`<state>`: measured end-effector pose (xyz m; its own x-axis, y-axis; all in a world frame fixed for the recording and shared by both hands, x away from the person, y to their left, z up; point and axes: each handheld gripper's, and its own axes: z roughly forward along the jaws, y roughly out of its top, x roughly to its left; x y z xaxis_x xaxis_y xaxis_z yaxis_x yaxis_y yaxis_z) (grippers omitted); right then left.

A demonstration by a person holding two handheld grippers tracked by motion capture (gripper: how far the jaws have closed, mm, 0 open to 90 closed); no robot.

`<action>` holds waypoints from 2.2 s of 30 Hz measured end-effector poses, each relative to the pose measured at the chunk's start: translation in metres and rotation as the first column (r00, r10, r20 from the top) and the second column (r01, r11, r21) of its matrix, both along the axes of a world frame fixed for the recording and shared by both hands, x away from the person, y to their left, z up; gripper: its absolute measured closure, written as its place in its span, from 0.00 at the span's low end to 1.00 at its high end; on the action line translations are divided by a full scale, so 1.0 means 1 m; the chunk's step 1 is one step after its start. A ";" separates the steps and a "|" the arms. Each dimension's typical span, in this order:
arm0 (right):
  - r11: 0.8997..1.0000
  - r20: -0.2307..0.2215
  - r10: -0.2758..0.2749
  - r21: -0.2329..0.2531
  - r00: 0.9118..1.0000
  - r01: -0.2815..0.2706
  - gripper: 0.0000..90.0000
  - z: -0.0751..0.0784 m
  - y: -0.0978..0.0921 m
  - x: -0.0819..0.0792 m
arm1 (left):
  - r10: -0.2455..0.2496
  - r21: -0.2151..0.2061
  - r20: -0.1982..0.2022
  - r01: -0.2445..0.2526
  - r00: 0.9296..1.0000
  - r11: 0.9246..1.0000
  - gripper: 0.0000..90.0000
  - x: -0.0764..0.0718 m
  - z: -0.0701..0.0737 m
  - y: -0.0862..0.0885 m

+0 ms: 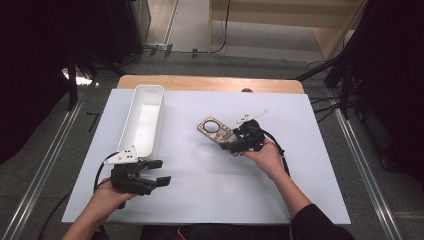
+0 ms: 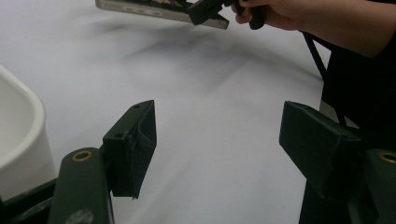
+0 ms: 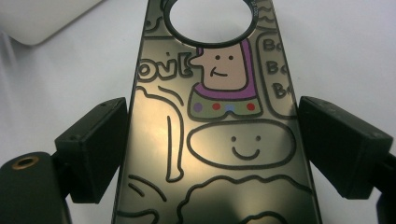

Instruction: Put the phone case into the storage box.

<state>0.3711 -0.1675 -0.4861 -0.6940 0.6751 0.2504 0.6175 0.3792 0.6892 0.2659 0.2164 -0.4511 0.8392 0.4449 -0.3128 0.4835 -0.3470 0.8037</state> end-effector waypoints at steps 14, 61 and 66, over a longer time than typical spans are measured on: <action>0.997 -0.002 -0.033 0.073 0.999 0.033 0.12 0.019 -0.018 -0.013 | 0.001 -0.033 -0.089 -0.004 0.996 0.999 0.31 0.003 0.004 -0.004; 0.982 -0.061 -0.088 0.163 0.994 0.097 0.12 0.026 -0.042 -0.040 | 0.016 -0.069 -0.159 -0.027 0.987 0.997 0.31 0.046 0.027 -0.081; 0.980 -0.065 -0.093 0.173 0.994 0.103 0.12 0.025 -0.044 -0.038 | 0.037 -0.068 -0.176 -0.049 0.984 0.996 0.31 0.057 0.031 -0.086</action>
